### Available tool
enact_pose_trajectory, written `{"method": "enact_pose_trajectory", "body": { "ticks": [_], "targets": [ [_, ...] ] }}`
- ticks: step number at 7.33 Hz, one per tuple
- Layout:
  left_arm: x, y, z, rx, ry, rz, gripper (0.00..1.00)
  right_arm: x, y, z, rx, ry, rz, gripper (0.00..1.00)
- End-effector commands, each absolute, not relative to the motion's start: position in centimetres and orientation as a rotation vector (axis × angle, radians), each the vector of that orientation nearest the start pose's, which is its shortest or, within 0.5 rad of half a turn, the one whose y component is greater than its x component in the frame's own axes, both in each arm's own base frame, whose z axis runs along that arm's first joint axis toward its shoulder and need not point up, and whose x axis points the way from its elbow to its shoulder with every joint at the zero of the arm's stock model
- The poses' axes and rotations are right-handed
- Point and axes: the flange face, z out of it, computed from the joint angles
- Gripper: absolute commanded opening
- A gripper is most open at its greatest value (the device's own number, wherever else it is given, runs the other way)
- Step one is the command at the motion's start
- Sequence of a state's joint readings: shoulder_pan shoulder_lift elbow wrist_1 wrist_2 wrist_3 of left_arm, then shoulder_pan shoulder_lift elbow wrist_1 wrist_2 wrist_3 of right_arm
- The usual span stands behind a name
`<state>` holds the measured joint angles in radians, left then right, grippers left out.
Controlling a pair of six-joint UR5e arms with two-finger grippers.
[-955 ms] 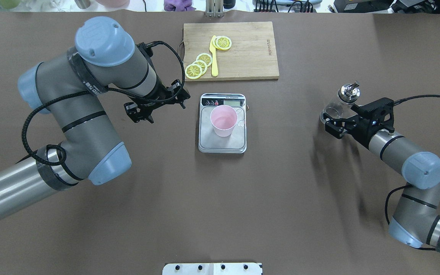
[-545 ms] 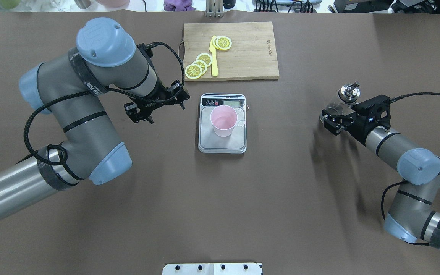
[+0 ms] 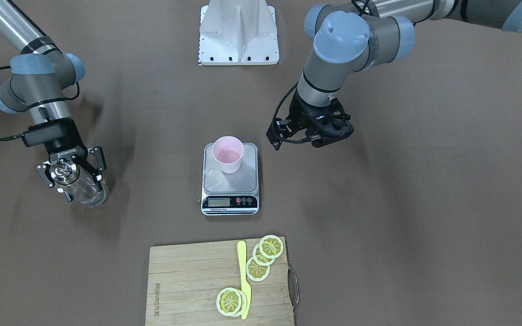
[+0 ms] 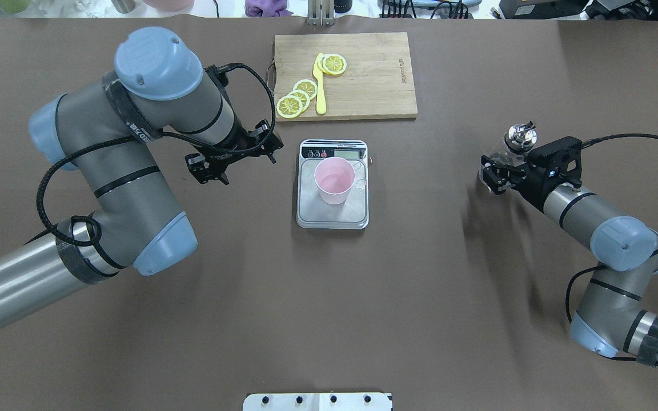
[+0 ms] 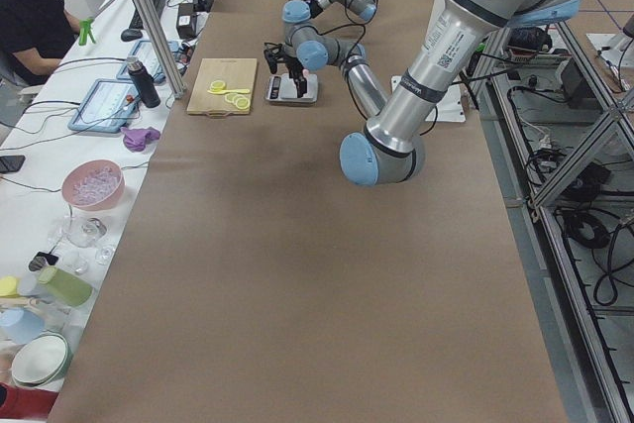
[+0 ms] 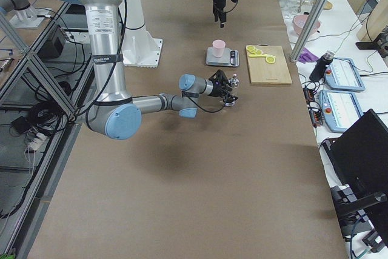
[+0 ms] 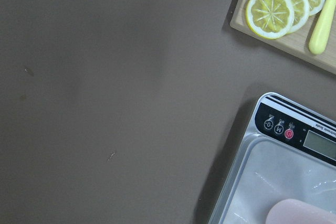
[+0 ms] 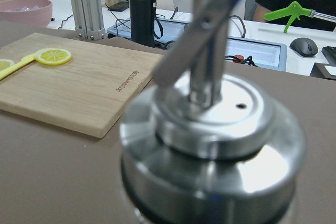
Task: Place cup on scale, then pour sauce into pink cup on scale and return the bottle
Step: 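Lift the dispenser with the right gripper and carry it over the cup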
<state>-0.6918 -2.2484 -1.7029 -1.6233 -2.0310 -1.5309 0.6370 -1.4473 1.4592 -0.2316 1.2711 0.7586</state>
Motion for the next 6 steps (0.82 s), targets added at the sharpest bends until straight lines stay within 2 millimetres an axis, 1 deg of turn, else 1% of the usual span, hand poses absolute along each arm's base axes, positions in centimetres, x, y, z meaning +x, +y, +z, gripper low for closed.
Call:
{"method": "enact_pose_trajectory", "body": {
  "ticks": [1, 3, 4, 5, 6],
  "targets": [
    [45.9, -49.6, 19.3, -0.097, 0.958, -0.401, 0.99, -31.6, -50.7, 47.8, 1.023, -0.821, 0.034, 0.0],
    [44.6, -50.4, 19.4, -0.048, 0.969, -0.337, 0.98, -31.8, -51.8, 43.1, 1.023, -0.646, -0.08, 0.0],
    [43.8, -51.0, 20.1, -0.041, 0.968, -0.348, 0.99, -31.7, -52.1, 40.4, 1.016, -0.557, -0.102, 0.0],
    [43.2, -51.5, 20.2, -0.022, 0.963, -0.325, 0.98, -32.4, -51.8, 37.8, 1.01, -0.449, -0.134, 0.0],
    [42.4, -52.2, 20.7, -0.001, 0.956, -0.31, 0.98, -34.9, -50.4, 35.3, 1.045, -0.302, -0.184, 0.0]
  ]
}}
